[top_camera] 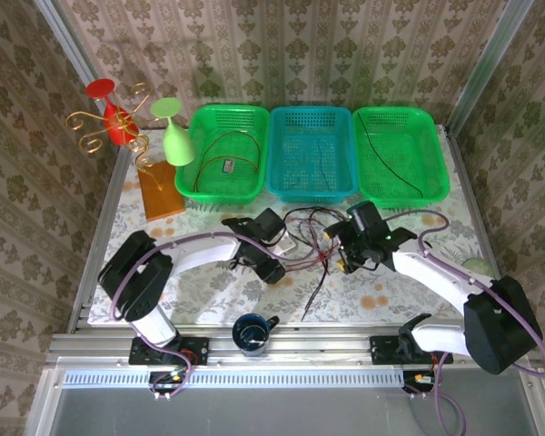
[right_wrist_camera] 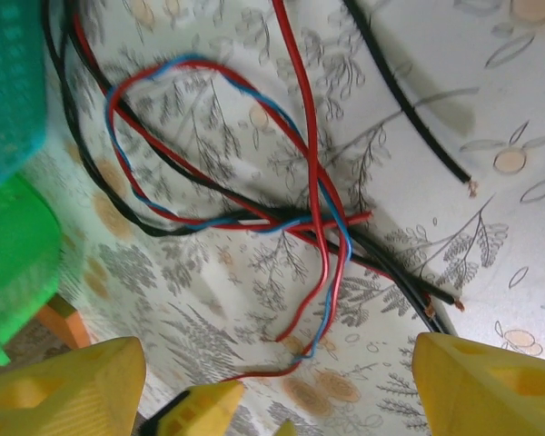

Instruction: Untangle the cables

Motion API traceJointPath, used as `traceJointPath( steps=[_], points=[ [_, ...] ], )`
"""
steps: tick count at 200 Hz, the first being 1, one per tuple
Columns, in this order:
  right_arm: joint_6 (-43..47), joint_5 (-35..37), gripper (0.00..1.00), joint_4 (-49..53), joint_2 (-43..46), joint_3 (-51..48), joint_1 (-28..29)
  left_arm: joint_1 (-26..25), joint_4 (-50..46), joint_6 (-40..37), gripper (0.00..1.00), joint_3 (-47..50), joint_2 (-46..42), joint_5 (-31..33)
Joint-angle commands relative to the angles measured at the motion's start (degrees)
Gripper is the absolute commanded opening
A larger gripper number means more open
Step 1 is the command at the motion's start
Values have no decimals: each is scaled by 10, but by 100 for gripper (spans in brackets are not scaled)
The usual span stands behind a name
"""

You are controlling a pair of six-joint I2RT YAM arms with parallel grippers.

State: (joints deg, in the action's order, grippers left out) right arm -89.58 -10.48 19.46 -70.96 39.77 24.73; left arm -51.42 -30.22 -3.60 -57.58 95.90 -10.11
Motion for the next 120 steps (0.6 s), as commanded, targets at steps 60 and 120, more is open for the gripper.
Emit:
traceJointPath(
  steps=[60,120],
  points=[
    [42,-36,79,37,90,-40,-107,-38,-34,-64,40,-45,74,52],
    [39,-40,79,33,98,-54,-115,-69,-51,-51,23,-60,99,55]
  ],
)
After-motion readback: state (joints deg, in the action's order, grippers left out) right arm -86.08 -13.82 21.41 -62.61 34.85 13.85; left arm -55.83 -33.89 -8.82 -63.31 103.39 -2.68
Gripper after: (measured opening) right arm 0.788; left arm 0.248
